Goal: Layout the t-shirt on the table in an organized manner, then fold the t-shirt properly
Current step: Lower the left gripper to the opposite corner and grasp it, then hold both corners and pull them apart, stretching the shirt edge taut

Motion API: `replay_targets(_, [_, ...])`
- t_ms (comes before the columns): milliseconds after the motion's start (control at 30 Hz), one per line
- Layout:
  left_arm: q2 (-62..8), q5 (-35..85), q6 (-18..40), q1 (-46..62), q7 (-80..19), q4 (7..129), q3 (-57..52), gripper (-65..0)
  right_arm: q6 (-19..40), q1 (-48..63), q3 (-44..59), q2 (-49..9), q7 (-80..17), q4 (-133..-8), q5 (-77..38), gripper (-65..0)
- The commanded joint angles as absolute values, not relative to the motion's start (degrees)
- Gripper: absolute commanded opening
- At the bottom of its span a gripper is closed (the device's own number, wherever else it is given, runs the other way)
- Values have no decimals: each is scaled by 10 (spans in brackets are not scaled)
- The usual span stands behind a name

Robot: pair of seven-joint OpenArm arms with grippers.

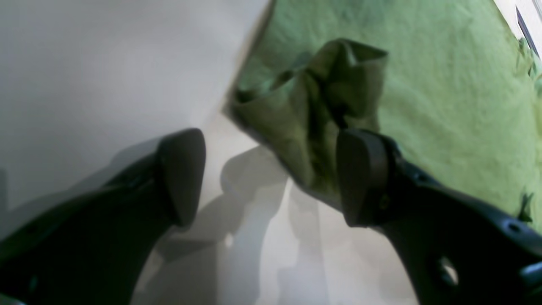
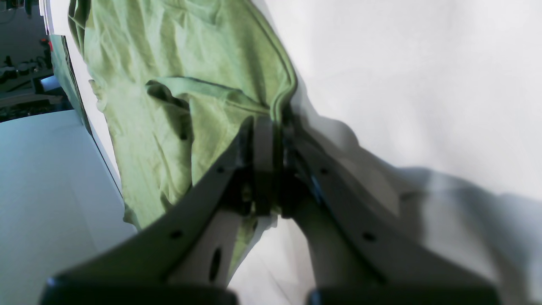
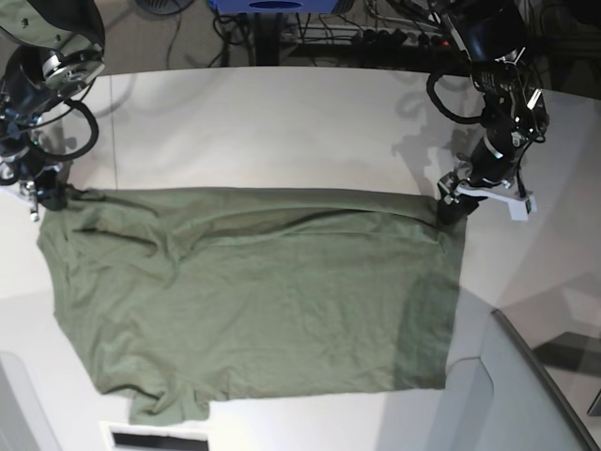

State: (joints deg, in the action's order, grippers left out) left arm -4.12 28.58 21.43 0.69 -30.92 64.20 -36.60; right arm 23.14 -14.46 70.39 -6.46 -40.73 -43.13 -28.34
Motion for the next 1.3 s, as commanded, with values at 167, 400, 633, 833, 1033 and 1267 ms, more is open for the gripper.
replay_targets(167, [-41,285,211,-6,-288,644,-366,-247,230,-148,701,-75,-412,-438,-281,-644])
replay_targets(400, [-35,285,186,-19,-254,593,-361,-247,230,-148,702,-82,-412,-434,-281,-644])
replay_targets(633, [-34,284,186,-38,-254,579,-361,-248,230,-148,702,-82,-412,-434,-281,-644])
replay_targets(833, [-34,285,185,-42,-254,579,-362,-248,230,-148,702,-82,-412,-434,-281,-644])
replay_targets(1033, [-34,284,185,-42,-254,579,-364,-248,230,-149,702,-82,-411,-434,-281,-644])
replay_targets(1267, [-36,284,184,-43,-254,578,-365,-268,230,-149,702,-82,-410,-434,-281,-644])
